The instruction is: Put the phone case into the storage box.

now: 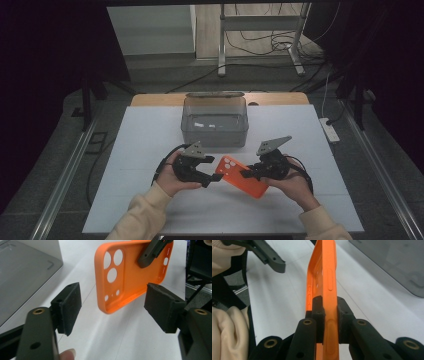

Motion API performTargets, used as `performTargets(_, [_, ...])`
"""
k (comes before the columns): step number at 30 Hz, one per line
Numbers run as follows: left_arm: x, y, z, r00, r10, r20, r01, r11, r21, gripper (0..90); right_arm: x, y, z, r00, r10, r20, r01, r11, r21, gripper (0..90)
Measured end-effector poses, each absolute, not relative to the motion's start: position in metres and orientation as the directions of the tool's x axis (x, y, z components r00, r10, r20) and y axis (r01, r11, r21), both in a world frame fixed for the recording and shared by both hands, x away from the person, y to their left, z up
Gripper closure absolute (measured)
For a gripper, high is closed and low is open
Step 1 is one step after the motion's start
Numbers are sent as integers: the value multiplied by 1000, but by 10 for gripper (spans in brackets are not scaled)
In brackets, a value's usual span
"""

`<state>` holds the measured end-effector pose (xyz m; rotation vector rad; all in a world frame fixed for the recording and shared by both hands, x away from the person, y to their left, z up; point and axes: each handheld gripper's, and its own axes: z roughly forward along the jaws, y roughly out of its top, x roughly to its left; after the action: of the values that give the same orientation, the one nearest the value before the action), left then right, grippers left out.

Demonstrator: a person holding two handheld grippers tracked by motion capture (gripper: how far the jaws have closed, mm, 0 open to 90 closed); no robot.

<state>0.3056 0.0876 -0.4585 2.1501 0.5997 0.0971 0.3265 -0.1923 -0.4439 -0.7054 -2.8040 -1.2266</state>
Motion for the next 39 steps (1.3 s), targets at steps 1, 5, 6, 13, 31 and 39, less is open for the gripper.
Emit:
performTargets(1, [304,88,-459,876,460,-147,389,-491,780,276,327,-193,-444,-897,406,172,402,591,700,804])
performTargets(5, [301,94,-460,862,488,-137,398,-485,778,259,326,-195,-441,-888,432,159,408,577,708,804])
performTargets(6, [301,95,-460,859,494,-136,401,-482,779,256,326,-195,-440,-885,439,153,407,572,712,804])
performTargets(13, [296,109,-464,824,551,-133,431,-457,778,236,326,-198,-439,-875,466,129,406,564,719,804])
performTargets(31, [282,154,-486,732,668,-135,493,-382,782,223,324,-199,-438,-855,509,97,409,550,728,803])
performTargets(39, [270,168,-490,706,698,-118,486,-356,798,221,324,-201,-438,-851,516,96,410,539,736,803])
